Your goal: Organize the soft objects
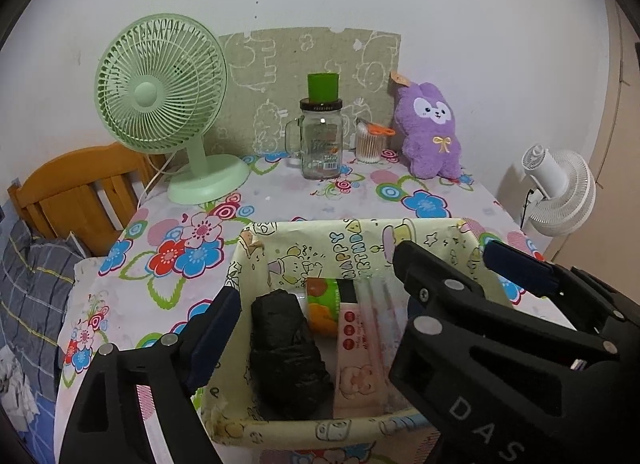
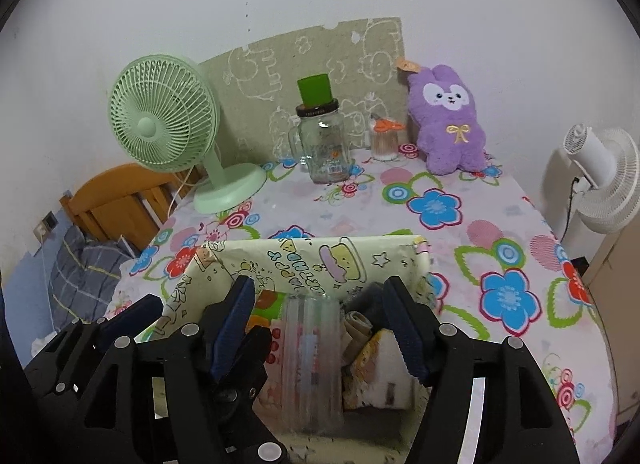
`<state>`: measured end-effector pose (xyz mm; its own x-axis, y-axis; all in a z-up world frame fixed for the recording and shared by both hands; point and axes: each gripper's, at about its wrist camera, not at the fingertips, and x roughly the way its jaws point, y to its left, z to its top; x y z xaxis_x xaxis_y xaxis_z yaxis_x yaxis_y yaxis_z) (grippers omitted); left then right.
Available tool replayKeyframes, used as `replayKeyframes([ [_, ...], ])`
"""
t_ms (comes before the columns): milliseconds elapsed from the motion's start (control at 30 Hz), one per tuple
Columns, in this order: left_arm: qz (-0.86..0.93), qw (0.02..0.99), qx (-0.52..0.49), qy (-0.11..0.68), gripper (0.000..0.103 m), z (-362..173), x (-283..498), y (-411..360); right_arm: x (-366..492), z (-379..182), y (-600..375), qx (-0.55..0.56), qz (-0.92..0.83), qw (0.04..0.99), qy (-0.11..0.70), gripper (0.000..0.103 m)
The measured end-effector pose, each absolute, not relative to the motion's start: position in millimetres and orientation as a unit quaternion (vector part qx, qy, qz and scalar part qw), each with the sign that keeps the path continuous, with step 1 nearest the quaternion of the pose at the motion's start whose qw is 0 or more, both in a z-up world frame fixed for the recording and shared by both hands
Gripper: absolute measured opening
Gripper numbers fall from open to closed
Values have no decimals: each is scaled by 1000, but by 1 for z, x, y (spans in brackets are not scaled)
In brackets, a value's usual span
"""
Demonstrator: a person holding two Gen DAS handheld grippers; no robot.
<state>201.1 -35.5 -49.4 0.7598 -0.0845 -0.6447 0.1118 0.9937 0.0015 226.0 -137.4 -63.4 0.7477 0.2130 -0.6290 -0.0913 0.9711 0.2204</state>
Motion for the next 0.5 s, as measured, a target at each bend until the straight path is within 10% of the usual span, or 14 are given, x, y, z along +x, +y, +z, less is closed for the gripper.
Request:
replayKeyframes([
  [500, -47, 950, 18, 307, 100, -32, 165, -40, 178, -39, -154, 72, 56, 947, 309, 95],
])
